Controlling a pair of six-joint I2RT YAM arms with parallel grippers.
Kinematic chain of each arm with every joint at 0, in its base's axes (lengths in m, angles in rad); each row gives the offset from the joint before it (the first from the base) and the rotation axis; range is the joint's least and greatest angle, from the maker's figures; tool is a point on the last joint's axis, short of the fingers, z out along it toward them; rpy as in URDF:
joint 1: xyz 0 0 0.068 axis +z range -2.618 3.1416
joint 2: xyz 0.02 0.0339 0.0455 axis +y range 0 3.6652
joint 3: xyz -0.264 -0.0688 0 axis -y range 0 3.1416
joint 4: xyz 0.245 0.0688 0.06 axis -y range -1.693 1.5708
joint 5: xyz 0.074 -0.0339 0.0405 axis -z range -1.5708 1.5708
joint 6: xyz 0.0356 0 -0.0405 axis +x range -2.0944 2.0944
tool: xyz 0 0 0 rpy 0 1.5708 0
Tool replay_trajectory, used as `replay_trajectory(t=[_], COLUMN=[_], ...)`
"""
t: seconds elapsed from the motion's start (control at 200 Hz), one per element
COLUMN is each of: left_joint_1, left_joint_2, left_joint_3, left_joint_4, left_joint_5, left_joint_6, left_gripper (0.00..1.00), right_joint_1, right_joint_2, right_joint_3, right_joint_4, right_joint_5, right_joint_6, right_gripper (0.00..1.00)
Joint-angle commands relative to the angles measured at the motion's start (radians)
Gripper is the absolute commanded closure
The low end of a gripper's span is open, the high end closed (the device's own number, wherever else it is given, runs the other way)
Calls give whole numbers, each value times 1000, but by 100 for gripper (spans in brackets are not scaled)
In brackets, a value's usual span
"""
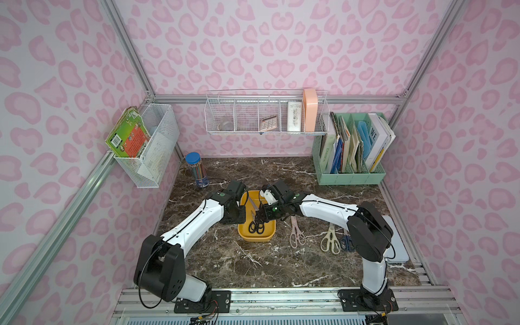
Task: Put the scissors into the storage box
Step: Place the scissors in the storage box, then pick up the scissors from the center of the board.
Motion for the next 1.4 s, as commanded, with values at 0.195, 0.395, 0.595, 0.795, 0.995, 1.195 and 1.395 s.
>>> replay_trajectory(t=[0.195, 0.395, 0.595, 0.795, 0.995, 1.195, 1.395], left_joint_1=[1, -6, -181, -364, -406, -422, -428], left_joint_2=[-159, -224, -284, -342, -321, -286, -252], left_joint_3=[-70, -141, -220, -303, -294, -267, -253], left_joint_4=[4, 116, 245, 369, 389, 385, 388], left_joint_5=[-136, 28, 78, 35, 8, -5, -16], left_joint_6=[-30, 72, 201, 245, 233, 236, 227], left_gripper=[51, 49, 44, 41, 40, 40, 40], right_joint_1=[6, -50, -199, -165, -176, -178, -176], right_joint_2=[-38, -343, -559, -576, -503, -454, -392], right_joint_3=[36, -244, -570, -680, -661, -666, -651], right_joint_4=[2, 52, 2, -49, -64, -34, -26], right_joint_5=[10, 154, 103, 150, 227, 237, 245], right_joint_6=[-52, -114, -138, -106, -107, -119, -100], right_gripper=[54, 54, 55, 60, 64, 65, 73])
